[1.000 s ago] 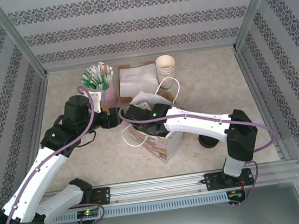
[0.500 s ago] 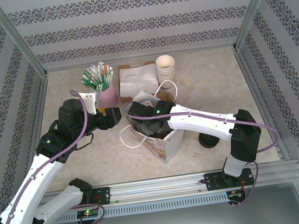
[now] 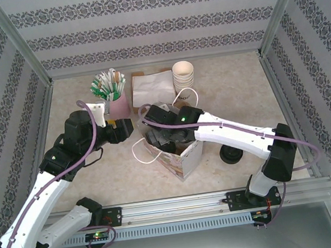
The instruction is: Pack the takeout coffee
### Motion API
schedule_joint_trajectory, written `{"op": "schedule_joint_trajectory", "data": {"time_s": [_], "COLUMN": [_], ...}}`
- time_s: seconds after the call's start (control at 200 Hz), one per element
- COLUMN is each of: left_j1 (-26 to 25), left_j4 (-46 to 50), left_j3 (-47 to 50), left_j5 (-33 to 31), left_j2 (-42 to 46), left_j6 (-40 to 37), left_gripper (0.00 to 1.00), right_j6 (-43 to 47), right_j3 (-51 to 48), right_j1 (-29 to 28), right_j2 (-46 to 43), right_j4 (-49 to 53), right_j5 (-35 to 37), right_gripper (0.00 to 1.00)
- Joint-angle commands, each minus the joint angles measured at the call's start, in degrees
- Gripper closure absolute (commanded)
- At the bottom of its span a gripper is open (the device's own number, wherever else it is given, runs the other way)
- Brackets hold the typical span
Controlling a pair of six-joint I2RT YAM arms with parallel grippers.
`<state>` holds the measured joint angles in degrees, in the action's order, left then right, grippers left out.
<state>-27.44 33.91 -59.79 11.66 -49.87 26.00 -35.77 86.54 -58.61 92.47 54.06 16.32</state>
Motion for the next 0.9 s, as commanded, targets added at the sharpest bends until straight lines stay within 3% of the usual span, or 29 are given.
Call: {"op": "schedule_joint_trajectory", "data": {"time_s": [0.0, 0.17, 0.894], "left_j1": [-0.8, -0.8, -0.9], "left_j4": [-1.1, -0.6, 3.4], "left_j3": [-0.2, -0.6, -3.8], "left_j5": [-1.2, -1.6, -3.4], "left_j2": [0.6, 0.6, -0.6], "left_j6": [0.7, 0.6, -1.1], "left_gripper": [0.24, 0.24, 0.33], "right_j6": [0.6, 1.0, 2.2], "right_j3": [2.4, 5.0, 11.5], "right_j1": [0.1, -0.2, -2.3], "right_j2": [-1.3, -2.4, -4.7], "right_j4": [1.8, 3.9, 10.1], "right_j5": [1.7, 2.4, 3.5], "right_gripper": [0.06, 0.08, 0.38]}}
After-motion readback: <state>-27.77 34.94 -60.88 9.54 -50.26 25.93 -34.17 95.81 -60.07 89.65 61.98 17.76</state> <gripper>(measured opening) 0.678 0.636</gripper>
